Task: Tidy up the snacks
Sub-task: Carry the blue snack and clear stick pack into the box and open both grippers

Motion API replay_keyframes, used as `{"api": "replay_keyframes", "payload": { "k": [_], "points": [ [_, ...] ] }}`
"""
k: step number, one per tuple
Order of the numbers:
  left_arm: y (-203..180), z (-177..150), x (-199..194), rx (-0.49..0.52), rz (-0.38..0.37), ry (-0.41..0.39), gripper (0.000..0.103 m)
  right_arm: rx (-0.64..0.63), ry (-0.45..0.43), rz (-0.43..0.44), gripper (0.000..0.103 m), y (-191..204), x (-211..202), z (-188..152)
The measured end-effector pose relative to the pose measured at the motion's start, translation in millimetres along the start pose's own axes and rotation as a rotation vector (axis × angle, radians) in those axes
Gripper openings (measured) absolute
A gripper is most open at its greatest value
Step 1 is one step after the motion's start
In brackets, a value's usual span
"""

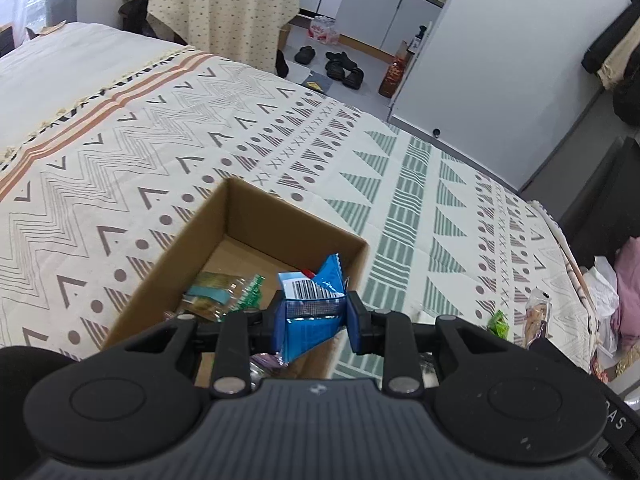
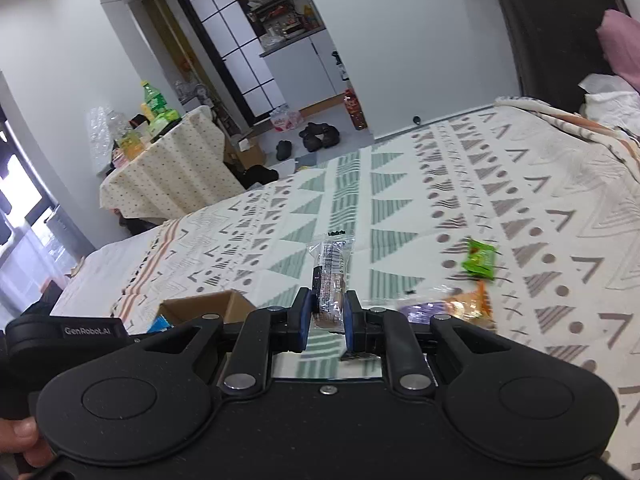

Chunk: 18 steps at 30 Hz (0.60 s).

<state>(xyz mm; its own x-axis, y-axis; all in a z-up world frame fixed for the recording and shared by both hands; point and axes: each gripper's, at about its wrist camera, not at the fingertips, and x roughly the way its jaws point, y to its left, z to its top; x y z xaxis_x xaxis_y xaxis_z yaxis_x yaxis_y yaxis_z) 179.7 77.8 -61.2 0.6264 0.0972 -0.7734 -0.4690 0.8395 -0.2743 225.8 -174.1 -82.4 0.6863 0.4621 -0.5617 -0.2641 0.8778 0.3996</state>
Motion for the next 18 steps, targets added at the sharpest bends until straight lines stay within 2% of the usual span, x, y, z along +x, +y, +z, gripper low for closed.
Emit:
{"api": "replay_keyframes", "payload": {
  "k": [18],
  "points": [
    [56,20,10,-0.102,0.003,0.013,0.029,-0.108,0.039,0.045,0.017,78,26,-1]
  ]
}}
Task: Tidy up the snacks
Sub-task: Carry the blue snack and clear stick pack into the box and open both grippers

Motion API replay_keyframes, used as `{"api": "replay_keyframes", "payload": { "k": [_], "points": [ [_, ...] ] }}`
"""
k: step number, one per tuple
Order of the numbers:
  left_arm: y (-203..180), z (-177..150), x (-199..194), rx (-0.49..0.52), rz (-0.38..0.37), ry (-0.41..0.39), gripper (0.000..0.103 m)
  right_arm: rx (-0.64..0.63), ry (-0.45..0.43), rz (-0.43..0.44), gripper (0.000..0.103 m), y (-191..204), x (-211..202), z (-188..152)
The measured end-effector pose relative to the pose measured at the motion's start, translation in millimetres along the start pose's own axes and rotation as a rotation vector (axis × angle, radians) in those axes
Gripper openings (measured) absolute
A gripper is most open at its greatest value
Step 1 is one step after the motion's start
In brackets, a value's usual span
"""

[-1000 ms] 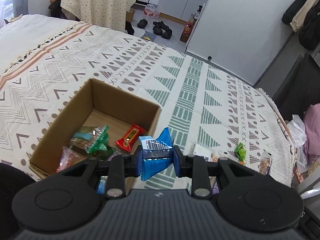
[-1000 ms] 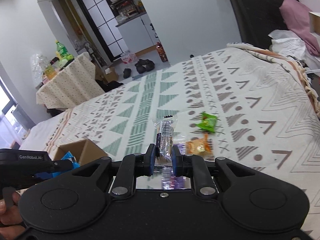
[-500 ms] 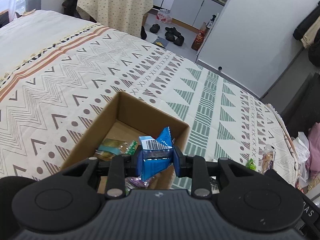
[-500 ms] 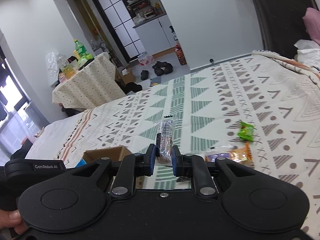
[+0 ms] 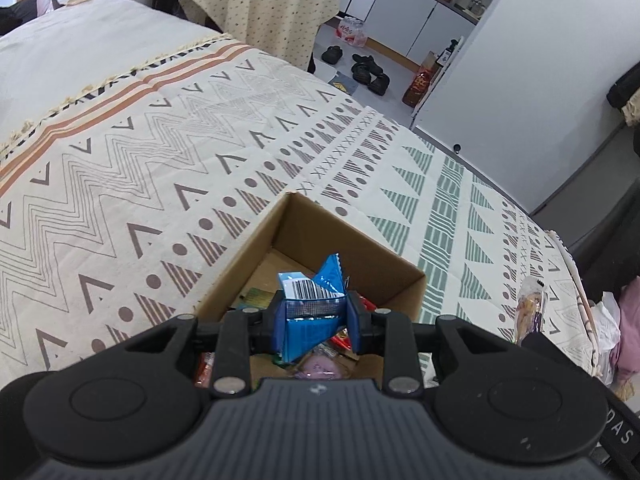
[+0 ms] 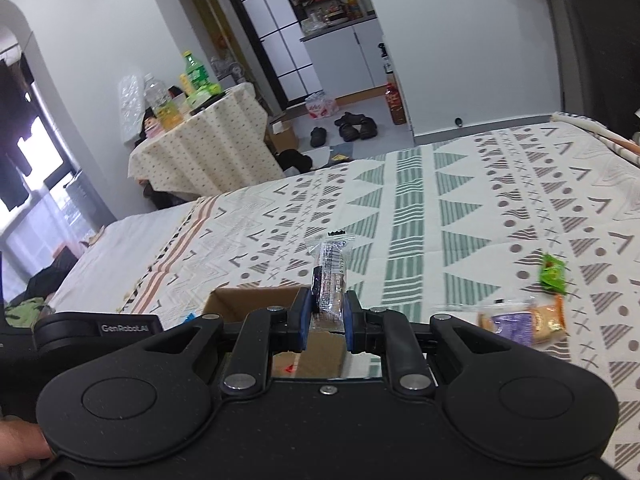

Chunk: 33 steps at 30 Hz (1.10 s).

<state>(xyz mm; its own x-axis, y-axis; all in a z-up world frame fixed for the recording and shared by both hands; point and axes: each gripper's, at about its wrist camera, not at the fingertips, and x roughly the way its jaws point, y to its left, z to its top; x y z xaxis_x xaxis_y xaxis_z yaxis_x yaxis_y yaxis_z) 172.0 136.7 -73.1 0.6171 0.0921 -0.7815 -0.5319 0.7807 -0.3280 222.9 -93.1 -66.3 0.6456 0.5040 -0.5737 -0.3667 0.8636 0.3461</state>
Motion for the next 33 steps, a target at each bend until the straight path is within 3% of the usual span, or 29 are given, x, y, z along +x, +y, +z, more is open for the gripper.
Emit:
{"api": "replay_keyframes", "payload": {
  "k": [21,28,33],
  "points": [
    [34,12,35,-0.080,-0.074,0.065,0.031,-0.043,0.053,-0.026,0.017,35,37,-3],
    [41,19,34,-0.097,-0.083,0.066,0.037,-0.048,0.072,-0.019,0.017,43,48,-4],
    [43,23,27,-0.077,-0.061,0.045,0.051,-0.035,0.093,0.032,0.019,51,58,-5]
  ]
}}
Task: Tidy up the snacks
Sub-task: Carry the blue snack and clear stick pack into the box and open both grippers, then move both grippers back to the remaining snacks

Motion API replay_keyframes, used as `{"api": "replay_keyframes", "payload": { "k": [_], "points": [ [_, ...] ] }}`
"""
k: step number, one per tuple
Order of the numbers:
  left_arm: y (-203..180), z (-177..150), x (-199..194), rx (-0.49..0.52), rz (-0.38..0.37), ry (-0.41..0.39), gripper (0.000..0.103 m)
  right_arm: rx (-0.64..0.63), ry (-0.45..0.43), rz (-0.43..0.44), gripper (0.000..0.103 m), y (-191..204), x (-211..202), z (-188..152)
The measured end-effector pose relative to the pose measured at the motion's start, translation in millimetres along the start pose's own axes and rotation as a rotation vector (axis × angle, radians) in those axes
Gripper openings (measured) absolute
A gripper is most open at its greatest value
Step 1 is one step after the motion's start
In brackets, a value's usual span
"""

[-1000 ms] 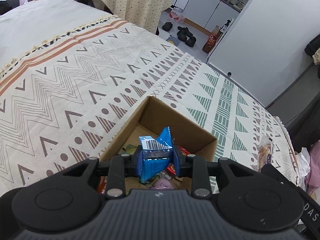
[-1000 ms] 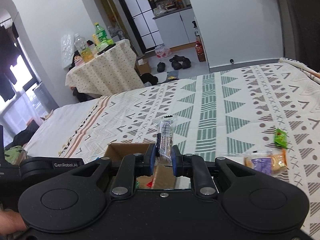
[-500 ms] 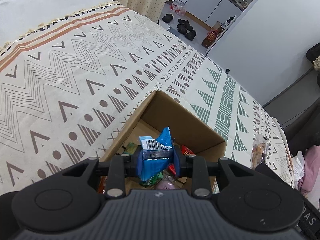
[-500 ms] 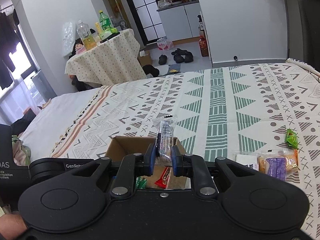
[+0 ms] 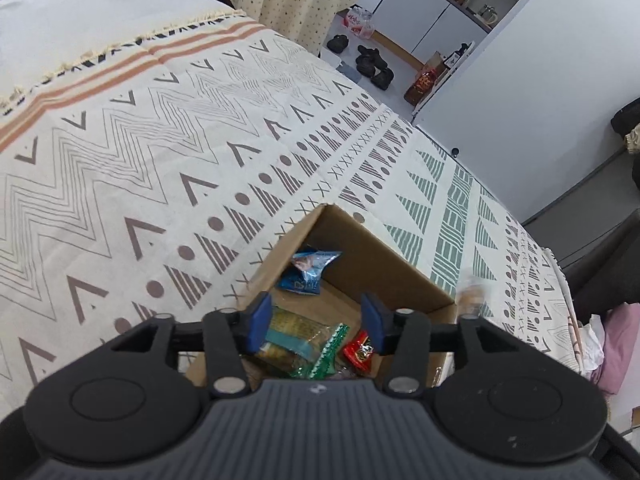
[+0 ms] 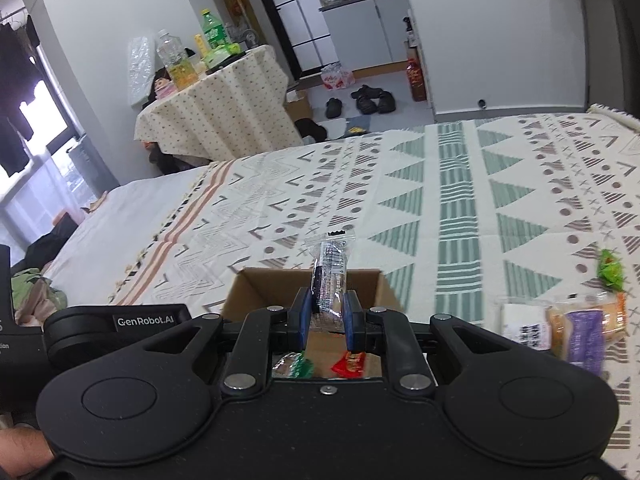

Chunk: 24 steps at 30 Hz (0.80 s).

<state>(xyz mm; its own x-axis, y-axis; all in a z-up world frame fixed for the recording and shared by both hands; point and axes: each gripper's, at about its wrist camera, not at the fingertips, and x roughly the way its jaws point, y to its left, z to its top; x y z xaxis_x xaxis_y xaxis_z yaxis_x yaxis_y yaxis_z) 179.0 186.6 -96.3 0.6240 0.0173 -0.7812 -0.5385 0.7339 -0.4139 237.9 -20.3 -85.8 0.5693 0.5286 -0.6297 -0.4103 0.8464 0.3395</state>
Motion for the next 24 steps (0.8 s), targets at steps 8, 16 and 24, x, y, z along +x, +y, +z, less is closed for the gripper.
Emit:
{"api": "replay_keyframes", "payload": {
  "k": [8,16,24],
  "points": [
    [-7,-5,-7,0.031,0.043,-0.007,0.079,0.036,0.004,-0.019,0.051,-7,-3,-4],
    [-31,-21,-9,0.108,0.093,0.015,0.083,0.061,-0.006,-0.094,0.066,-41,-30,-13],
    [-68,-42,-17,0.213,0.113,0.005,0.092,0.102,-0.032,-0.144,0.087,-75,-55,-20]
  ]
}}
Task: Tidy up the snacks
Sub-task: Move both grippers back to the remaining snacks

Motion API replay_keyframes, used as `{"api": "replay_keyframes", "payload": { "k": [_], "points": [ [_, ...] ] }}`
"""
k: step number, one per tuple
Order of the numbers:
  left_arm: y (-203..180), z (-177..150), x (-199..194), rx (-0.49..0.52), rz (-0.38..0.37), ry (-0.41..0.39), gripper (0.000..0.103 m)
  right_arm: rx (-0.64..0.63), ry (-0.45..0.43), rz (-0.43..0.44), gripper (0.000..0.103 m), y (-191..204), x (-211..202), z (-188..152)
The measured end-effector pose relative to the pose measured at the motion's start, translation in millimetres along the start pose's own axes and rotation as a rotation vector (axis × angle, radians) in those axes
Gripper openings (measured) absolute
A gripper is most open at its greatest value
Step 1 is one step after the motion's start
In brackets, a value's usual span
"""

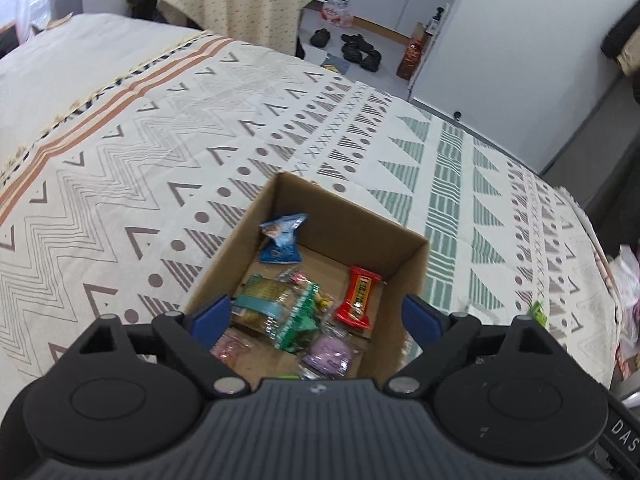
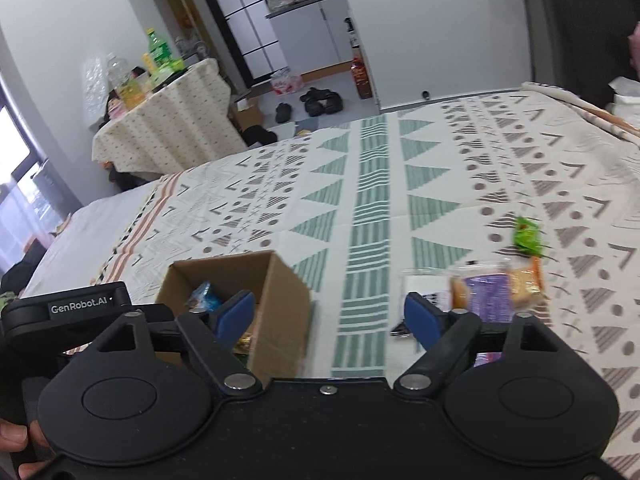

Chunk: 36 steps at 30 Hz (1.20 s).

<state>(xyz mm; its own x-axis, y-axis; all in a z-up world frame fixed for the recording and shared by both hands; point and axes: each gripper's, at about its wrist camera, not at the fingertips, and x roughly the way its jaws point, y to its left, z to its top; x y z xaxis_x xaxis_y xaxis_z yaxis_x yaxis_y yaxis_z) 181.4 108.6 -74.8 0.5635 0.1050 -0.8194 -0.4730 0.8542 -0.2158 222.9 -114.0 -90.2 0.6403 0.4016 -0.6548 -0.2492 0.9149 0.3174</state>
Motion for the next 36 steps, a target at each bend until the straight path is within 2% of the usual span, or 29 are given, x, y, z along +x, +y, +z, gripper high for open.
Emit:
{"api": "replay_keyframes", "payload": {
  "k": [4,6,17,31,36],
  "points": [
    [-19,-6,-4,0.045,-0.004,-0.005,0.097,0.017,-0.013,-0.015,0.091,-18,-10,0],
    [-27,-10,-6,0.065,-0.006,-0.009,0.098,0.025,-0.019,-0.021,0.095,-27,-15,-1],
    [-67,-26,-9,0.133,-0.023,-0.008,0.102,0.052,-0.045,-0.048,0.103,-70,-35,2],
    [-112,-47,3,0.170,-0.050,0.002,0.102,0.076,-0.017,-0.076,0.103,-125,-39,1],
    [-121,-49,13,0.163,-0.058,0.002,0.101,0.096,0.008,-0.056,0.102,-139,-32,-1]
  ]
}}
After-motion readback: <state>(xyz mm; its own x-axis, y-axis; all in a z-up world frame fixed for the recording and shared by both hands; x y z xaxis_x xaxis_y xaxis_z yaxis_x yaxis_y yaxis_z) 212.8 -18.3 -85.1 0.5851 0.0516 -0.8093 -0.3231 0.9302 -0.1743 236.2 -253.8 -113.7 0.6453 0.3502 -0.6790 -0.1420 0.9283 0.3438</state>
